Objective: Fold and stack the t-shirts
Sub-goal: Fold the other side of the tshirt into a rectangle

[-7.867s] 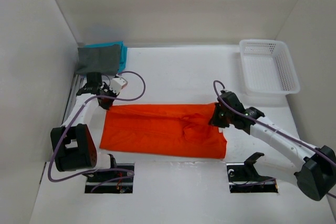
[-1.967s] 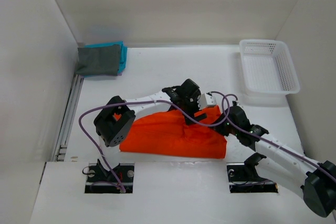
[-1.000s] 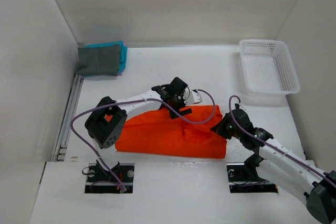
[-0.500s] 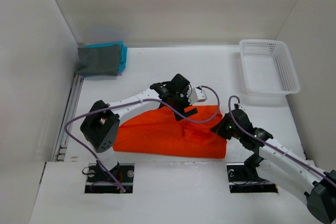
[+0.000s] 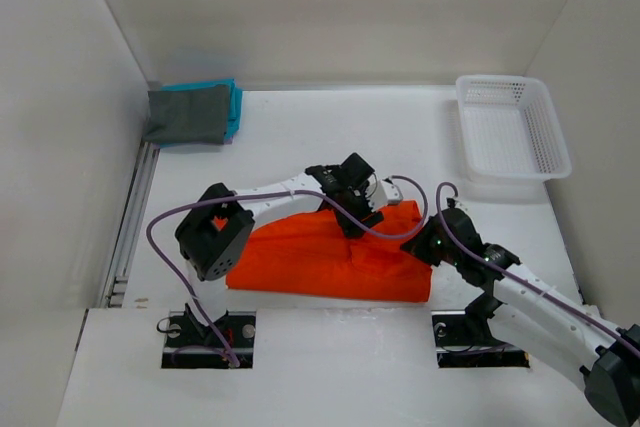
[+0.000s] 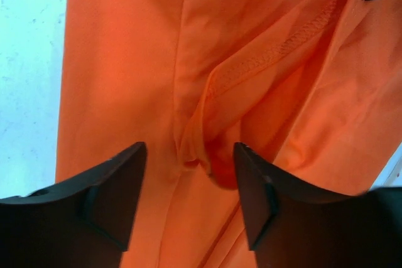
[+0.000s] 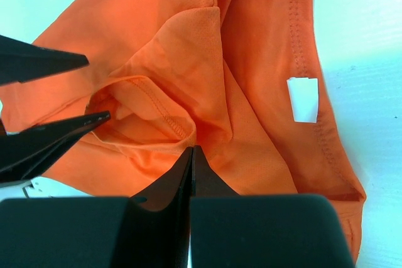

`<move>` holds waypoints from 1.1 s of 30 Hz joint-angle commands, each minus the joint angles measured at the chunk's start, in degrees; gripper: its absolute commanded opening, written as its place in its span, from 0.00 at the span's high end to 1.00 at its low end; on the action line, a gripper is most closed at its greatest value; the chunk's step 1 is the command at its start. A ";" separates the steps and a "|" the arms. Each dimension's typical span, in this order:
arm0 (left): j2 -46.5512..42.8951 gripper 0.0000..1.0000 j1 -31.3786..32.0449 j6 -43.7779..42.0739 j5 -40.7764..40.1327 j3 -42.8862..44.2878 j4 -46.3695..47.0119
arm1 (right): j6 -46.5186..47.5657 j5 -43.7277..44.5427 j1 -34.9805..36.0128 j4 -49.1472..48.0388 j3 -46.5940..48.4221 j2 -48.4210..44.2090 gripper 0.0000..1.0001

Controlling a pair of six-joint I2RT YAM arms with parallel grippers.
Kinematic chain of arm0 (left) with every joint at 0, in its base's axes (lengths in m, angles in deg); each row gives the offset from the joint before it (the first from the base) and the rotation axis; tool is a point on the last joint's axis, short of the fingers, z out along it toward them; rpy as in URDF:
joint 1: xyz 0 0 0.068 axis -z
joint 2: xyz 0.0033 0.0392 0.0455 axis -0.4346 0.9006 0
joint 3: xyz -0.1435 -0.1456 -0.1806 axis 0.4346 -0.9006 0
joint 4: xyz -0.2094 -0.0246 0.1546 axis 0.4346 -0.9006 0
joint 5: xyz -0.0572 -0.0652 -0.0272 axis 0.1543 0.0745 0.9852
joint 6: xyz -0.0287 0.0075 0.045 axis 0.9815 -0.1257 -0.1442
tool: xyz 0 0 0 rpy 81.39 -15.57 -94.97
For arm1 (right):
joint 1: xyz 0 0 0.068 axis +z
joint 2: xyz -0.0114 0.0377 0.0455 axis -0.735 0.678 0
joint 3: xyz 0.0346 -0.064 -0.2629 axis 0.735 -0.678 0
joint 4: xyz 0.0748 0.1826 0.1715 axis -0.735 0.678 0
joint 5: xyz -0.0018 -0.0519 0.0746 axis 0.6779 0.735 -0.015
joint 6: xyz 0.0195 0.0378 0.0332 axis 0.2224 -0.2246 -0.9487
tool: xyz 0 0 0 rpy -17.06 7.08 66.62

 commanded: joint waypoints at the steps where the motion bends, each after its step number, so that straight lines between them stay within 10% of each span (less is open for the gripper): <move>1: 0.50 0.51 -0.10 1.34 0.80 0.78 1.08 | -0.63 1.26 0.82 -0.30 -0.49 -1.21 1.00; 14: -3.71 0.94 -1.85 -0.77 -2.63 1.05 -1.90 | -0.99 2.31 4.60 2.94 1.78 -2.61 1.00; 33: -8.46 0.89 -1.68 -4.28 -1.49 -2.55 -6.30 | -9.94 7.85 22.09 17.99 7.33 -5.96 1.00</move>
